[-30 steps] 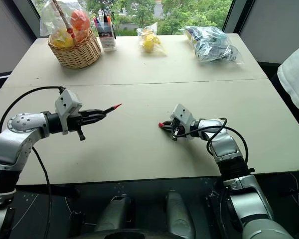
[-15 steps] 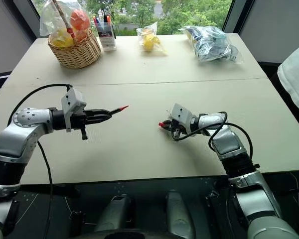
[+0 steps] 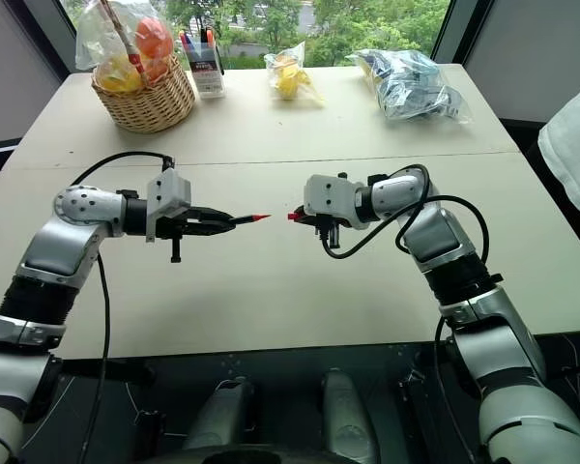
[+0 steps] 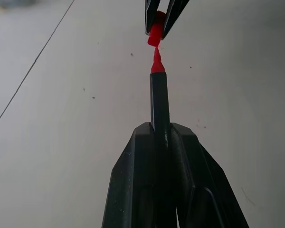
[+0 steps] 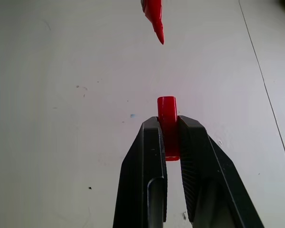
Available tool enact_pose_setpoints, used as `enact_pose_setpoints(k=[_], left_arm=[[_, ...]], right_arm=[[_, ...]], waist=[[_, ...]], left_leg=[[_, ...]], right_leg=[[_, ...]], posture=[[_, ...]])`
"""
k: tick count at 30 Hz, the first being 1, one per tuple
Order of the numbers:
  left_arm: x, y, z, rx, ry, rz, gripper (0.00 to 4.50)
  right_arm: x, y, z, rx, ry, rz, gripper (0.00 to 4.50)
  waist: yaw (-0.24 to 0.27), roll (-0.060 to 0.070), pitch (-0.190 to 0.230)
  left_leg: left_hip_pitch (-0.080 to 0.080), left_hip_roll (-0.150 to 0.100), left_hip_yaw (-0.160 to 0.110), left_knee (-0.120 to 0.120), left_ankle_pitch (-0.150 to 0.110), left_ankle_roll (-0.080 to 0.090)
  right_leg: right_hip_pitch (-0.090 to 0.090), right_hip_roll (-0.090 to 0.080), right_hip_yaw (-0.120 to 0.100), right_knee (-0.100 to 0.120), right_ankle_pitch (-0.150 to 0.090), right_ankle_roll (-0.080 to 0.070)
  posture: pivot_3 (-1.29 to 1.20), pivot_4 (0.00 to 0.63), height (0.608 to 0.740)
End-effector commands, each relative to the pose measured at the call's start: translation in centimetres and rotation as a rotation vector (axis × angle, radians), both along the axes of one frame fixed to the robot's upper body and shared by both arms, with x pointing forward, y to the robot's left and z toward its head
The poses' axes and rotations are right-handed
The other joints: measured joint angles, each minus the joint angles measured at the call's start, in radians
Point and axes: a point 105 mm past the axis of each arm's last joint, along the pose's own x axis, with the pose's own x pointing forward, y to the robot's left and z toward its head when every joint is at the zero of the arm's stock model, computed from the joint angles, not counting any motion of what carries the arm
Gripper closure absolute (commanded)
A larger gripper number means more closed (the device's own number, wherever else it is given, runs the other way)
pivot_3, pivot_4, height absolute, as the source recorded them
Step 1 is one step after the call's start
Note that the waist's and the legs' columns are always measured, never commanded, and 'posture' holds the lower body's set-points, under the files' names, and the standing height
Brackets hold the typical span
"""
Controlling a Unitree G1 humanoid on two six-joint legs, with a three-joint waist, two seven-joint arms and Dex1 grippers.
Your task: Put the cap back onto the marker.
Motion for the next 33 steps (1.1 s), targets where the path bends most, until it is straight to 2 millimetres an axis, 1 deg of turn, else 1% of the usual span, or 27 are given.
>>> enact_pose_setpoints(k=[1, 14, 26, 33], left_arm=[[-0.1, 0.0, 0.7, 0.008, -0.044, -0.01, 4.5], [-0.1, 0.1, 0.7, 0.007, -0.054, 0.004, 4.5], [-0.1, -0.2, 0.7, -0.001, -0.051, 0.007, 4.5], [-0.1, -0.2, 0.7, 0.002, -0.052, 0.006, 4.5]], right_arm=[[-0.2, 0.9, 1.1, 0.016, -0.035, 0.033, 4.45], [-0.5, 2.0, 1.7, 0.052, -0.016, 0.063, 4.45], [-0.3, 2.5, 2.4, 0.076, -0.031, 0.063, 4.45], [-0.5, 2.8, 2.4, 0.079, -0.024, 0.074, 4.45]], waist=[[0.0, 0.0, 0.0], [0.0, 0.0, 0.0], [0.0, 0.0, 0.0], [0.0, 0.0, 0.0]], left_leg=[[0.0, 0.0, 0.0, 0.0, 0.0, 0.0], [0.0, 0.0, 0.0, 0.0, 0.0, 0.0], [0.0, 0.0, 0.0, 0.0, 0.0, 0.0], [0.0, 0.0, 0.0, 0.0, 0.0, 0.0]], right_leg=[[0.0, 0.0, 0.0, 0.0, 0.0, 0.0], [0.0, 0.0, 0.0, 0.0, 0.0, 0.0], [0.0, 0.0, 0.0, 0.0, 0.0, 0.0], [0.0, 0.0, 0.0, 0.0, 0.0, 0.0]], posture=[[0.0, 0.15, 0.74], [0.0, 0.15, 0.74], [0.0, 0.15, 0.74], [0.0, 0.15, 0.74]])
